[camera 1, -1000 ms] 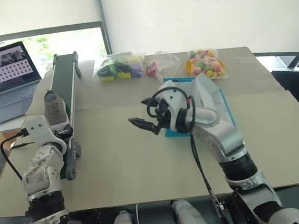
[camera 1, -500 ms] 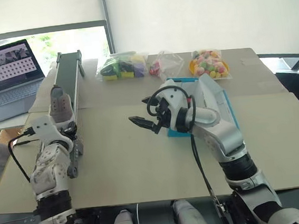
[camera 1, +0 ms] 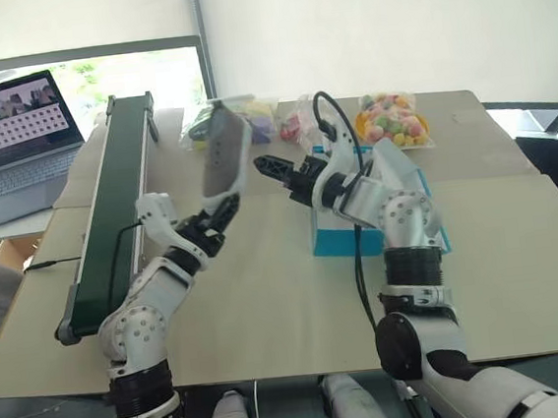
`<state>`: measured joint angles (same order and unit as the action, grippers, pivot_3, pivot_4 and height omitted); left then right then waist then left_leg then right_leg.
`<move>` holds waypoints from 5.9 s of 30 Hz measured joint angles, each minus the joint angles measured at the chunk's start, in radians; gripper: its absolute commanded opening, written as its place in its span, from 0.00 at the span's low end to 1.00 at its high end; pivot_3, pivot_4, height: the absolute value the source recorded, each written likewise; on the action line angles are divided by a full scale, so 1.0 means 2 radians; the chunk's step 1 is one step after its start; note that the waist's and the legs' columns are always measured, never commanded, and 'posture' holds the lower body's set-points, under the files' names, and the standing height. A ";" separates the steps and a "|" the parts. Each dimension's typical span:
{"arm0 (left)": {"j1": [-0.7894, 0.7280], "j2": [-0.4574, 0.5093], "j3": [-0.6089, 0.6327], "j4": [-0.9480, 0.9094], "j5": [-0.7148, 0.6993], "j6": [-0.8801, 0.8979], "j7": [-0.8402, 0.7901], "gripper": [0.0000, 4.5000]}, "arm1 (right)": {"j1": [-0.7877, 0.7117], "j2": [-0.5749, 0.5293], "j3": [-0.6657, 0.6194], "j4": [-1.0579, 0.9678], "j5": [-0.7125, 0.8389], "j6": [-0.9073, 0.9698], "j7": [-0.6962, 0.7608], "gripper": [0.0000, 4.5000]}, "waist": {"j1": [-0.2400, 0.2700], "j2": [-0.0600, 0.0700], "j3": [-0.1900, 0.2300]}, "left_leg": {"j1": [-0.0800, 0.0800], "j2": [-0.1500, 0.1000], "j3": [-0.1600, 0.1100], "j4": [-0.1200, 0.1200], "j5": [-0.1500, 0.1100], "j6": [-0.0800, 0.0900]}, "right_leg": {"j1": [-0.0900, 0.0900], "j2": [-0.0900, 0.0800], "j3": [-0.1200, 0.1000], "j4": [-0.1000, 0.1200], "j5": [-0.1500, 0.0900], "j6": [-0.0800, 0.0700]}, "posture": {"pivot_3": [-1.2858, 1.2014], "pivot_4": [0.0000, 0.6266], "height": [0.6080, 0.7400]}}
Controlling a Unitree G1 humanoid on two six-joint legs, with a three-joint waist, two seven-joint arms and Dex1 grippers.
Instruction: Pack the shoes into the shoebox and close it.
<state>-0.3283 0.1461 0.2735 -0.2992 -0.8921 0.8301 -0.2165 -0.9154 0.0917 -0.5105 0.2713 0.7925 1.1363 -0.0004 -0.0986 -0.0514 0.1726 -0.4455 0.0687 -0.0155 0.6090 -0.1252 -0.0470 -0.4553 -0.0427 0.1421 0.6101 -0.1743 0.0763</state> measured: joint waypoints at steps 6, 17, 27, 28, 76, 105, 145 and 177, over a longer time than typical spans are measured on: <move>-0.005 -0.001 -0.019 -0.009 -0.021 0.009 -0.010 0.62 | -0.034 0.002 -0.050 0.028 0.066 0.017 -0.065 1.00 | -0.011 0.000 0.000 | 0.000 0.000 -0.001 0.000 0.000 0.000 | 0.000 0.000 -0.001 0.000 0.000 0.000 | 0.52 0.24 1.00; -0.018 0.005 -0.026 0.012 -0.019 -0.009 -0.015 0.62 | -0.039 0.002 -0.045 0.012 0.117 0.017 -0.113 1.00 | -0.013 0.000 0.000 | 0.000 0.000 -0.002 0.000 0.000 0.000 | 0.000 0.000 -0.001 0.000 0.000 0.000 | 0.52 0.24 1.00; -0.006 0.013 -0.023 0.025 -0.017 -0.009 -0.001 0.62 | -0.002 -0.055 -0.023 0.012 0.096 -0.010 -0.089 1.00 | -0.012 0.000 0.000 | 0.000 0.000 -0.002 0.000 0.000 0.000 | 0.000 0.000 -0.001 0.000 -0.001 -0.001 | 0.52 0.24 1.00; -0.004 0.013 -0.023 0.025 -0.017 -0.009 0.001 0.62 | -0.002 -0.060 -0.023 0.015 0.095 -0.012 -0.087 1.00 | -0.012 0.000 0.000 | 0.000 0.000 -0.002 0.000 0.000 0.000 | 0.000 0.000 -0.001 0.000 -0.001 -0.001 | 0.52 0.24 1.00; -0.001 0.019 -0.041 0.024 -0.015 -0.008 0.008 0.61 | -0.033 -0.053 0.039 0.067 0.124 -0.018 0.008 0.46 | -0.012 0.001 0.000 | -0.001 0.000 -0.005 0.000 0.000 0.000 | 0.000 0.000 -0.004 0.000 -0.001 -0.002 | 0.52 0.24 1.00; 0.003 0.128 -0.135 0.006 0.136 -0.072 -0.095 1.00 | -0.074 -0.228 0.028 0.022 0.099 0.015 -0.117 0.15 | 0.000 0.003 0.001 | -0.003 0.000 -0.006 -0.001 0.000 0.000 | 0.000 0.000 -0.006 0.000 -0.003 -0.006 | 0.52 0.24 1.00; -0.041 0.136 -0.103 0.001 0.226 -0.103 -0.137 1.00 | -0.085 -0.287 0.224 -0.046 -0.208 0.004 0.109 0.89 | 0.002 0.005 0.003 | -0.002 0.000 -0.006 -0.001 0.000 0.000 | -0.001 0.000 -0.006 0.001 -0.002 -0.002 | 0.52 0.24 1.00; -0.006 0.087 0.091 0.062 0.267 -0.064 0.118 1.00 | 0.200 -0.198 0.374 -0.306 -0.190 -0.224 0.305 0.95 | 0.001 0.003 0.002 | 0.002 0.000 -0.007 0.000 0.000 0.000 | 0.003 0.000 -0.008 0.002 -0.003 -0.006 | 0.52 0.24 1.00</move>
<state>-0.3396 0.3192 0.4555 -0.1749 -0.3579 0.7024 0.0193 -0.5161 -0.3041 0.2382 -0.3413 0.4116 0.6880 0.6086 -0.0960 -0.0454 0.1759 -0.4423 0.0685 -0.0289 0.6095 -0.1243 -0.0476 -0.4499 -0.0429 0.1270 0.6132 -0.1796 0.0647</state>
